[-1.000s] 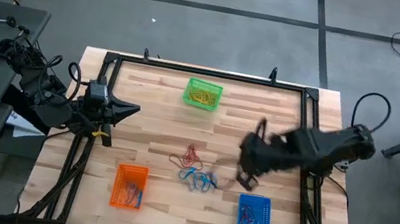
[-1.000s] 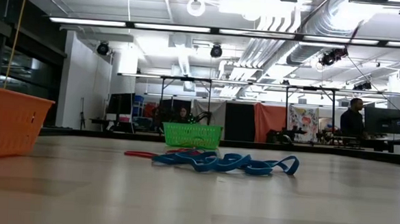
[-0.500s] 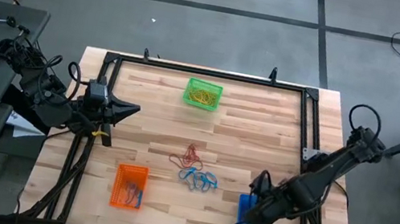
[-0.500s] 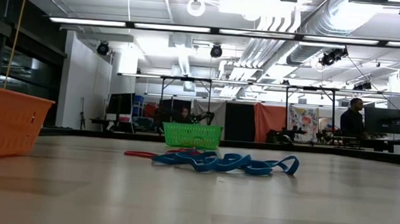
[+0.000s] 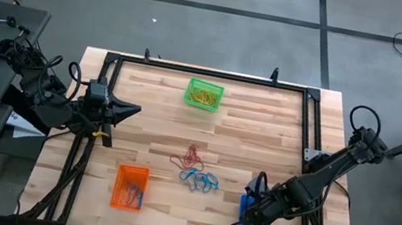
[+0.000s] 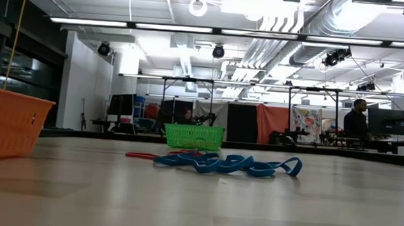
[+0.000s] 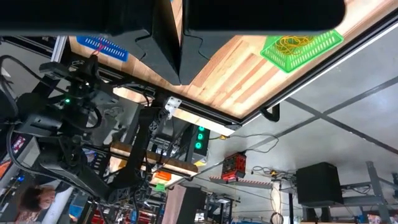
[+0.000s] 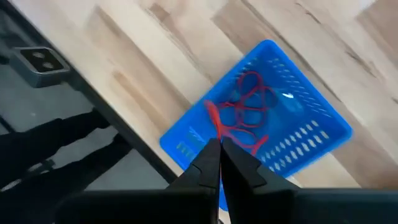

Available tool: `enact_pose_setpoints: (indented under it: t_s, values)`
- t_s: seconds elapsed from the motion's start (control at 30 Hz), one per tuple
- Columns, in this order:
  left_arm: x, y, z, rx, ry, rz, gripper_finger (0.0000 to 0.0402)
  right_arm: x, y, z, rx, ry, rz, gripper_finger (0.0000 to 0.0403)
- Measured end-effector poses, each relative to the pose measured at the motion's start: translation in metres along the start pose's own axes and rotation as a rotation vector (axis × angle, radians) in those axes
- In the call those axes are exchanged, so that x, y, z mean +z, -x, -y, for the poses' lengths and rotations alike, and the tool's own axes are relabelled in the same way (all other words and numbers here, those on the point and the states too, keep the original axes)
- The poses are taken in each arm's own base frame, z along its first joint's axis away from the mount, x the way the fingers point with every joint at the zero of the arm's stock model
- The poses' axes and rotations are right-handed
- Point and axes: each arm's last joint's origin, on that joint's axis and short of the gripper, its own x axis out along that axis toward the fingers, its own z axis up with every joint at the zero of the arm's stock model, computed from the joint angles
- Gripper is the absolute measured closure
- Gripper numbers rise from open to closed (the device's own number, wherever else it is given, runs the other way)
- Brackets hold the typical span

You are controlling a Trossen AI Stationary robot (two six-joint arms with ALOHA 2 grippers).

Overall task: Sort rubber bands into baskets
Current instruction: Put the red rubber band into the blue bin

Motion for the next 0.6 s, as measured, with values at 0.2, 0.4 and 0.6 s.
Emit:
enact_pose_setpoints:
  t_s: [0.2, 0.4, 0.6]
  values:
    - [0.000, 0.000, 0.000, 0.000, 0.001, 0.000, 0.0401, -0.007, -0.025, 0.017, -0.081, -0.015, -0.159, 0.0403]
    - [0.000, 0.000, 0.000, 0.000, 0.000, 0.000, 0.0401, -0.005, -0.050, 0.026, -0.054, -0.021, -0.180, 0.0403]
    - [0.000, 0.000, 0.000, 0.000, -0.007, 0.000, 0.0401, 0.003, -0.052, 0.021, 0.012, -0.022, -0.116, 0.0403]
